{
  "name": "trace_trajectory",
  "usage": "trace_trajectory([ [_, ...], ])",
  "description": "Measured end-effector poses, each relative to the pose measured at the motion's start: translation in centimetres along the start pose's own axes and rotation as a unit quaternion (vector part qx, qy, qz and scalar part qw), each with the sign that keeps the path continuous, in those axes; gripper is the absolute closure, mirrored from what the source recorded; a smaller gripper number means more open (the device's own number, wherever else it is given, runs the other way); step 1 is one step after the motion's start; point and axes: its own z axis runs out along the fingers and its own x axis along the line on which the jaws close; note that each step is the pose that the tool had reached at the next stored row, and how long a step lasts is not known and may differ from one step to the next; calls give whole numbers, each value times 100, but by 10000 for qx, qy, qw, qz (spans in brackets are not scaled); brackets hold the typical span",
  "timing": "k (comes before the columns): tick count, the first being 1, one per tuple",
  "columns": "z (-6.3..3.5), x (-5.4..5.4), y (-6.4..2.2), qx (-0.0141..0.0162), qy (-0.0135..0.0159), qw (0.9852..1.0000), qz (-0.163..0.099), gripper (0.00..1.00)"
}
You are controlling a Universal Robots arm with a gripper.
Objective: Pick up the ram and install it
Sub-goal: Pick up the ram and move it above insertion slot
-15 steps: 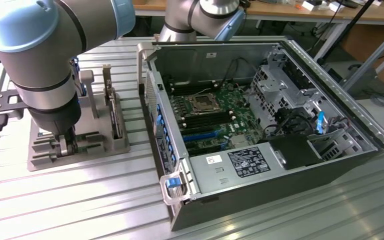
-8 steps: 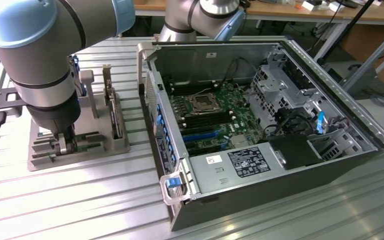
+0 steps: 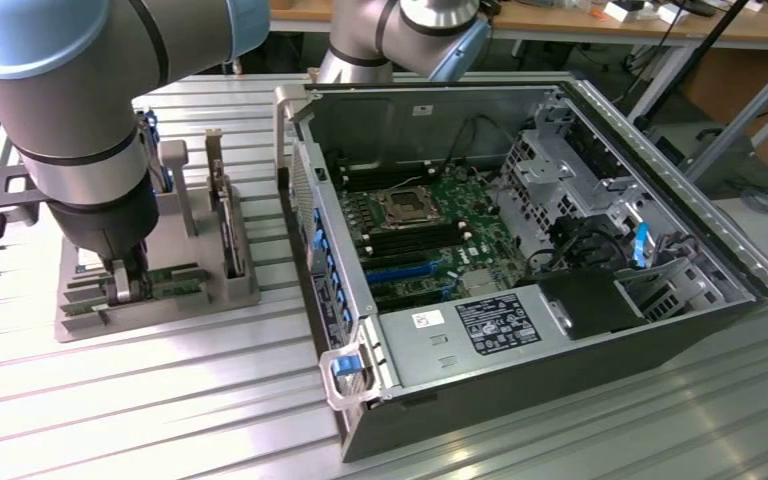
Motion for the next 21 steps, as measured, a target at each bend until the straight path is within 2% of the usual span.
trace_trajectory([
  [21, -118, -4, 5, 0, 0, 10000, 0, 88],
])
